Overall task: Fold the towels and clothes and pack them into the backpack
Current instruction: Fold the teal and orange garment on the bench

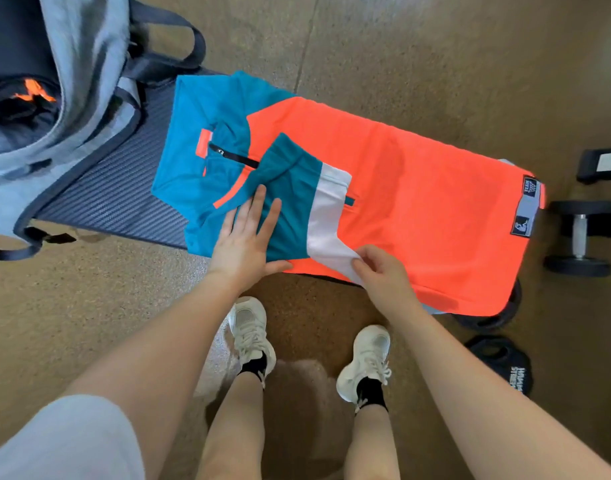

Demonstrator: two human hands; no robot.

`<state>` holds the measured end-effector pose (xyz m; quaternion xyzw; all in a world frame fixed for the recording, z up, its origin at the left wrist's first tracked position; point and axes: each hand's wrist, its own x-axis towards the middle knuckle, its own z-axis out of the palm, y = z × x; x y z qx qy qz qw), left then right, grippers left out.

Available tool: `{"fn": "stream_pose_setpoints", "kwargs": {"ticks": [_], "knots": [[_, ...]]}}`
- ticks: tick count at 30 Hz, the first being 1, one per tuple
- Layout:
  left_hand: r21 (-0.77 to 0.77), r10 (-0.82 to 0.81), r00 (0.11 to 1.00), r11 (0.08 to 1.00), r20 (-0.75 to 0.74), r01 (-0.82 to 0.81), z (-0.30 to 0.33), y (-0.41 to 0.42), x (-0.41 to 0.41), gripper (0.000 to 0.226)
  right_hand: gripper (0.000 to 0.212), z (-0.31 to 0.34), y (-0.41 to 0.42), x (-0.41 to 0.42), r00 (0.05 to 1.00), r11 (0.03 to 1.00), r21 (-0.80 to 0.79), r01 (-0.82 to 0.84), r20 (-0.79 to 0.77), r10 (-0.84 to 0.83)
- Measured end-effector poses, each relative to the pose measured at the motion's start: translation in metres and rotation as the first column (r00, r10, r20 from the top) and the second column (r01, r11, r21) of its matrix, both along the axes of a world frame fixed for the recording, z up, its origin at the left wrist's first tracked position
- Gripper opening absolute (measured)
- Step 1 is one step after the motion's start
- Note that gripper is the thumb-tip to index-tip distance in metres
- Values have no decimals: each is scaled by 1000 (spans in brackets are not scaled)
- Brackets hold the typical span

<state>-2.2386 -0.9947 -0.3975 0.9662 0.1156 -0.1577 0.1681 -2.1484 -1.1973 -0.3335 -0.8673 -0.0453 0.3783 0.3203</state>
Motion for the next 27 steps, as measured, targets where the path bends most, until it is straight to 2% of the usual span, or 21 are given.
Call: {"fn": "stream_pose_setpoints", "kwargs": {"ticks": [1, 3, 7, 10, 11, 13, 15, 17, 20, 22, 23, 25, 27], "knots": [[-11, 5, 1000, 1000, -7, -5, 2, 3, -1, 115, 16, 1, 1, 7, 998, 1000, 8, -21, -66, 22], [-29, 25, 999, 999, -46, -26, 6, 9, -3, 117, 13, -7, 6, 16, 994, 992, -86, -90, -62, 85], [-2, 52, 991, 999, -122, -52, 10, 15, -2, 124, 9, -26, 2, 17, 990, 942, -335, -16, 126, 61], [-6, 82, 987, 996, -135, -84, 19, 3, 2, 128, 9, -24, -18, 2, 942, 956, -290, -51, 304, 143], [-23, 38, 995, 999, -88, -40, 21, -6, 4, 125, 10, -21, -28, -3, 925, 960, -274, -51, 349, 149], [-58, -183, 975, 980, 128, 192, 19, -36, 5, 97, 12, -14, -53, -12, 911, 962, -271, -38, 386, 144], [-33, -364, 870, 917, 332, 397, 18, -70, 6, 57, 13, -11, -77, -20, 921, 963, -265, -42, 364, 140], [-40, -408, 826, 888, 390, 458, 21, -94, 15, 45, 21, -12, -92, -24, 912, 962, -263, -78, 371, 176], [39, -494, 804, 858, 330, 511, 19, -110, 39, 27, 39, -21, -99, -25, 865, 916, -355, -187, 383, 325], [-60, -522, 818, 833, 244, 550, 18, -109, 52, 10, 48, -24, -99, -25, 833, 875, -424, -234, 377, 405], [-143, -508, 836, 829, 210, 540, 19, -106, 56, 10, 53, -25, -97, -25, 828, 856, -455, -246, 361, 430], [-244, -430, 887, 854, 166, 459, 26, -103, 61, 28, 56, -26, -89, -21, 821, 824, -508, -251, 340, 460], [-290, -285, 951, 906, 119, 307, 37, -100, 65, 42, 44, -26, -81, -16, 809, 811, -530, -248, 347, 474]]}}
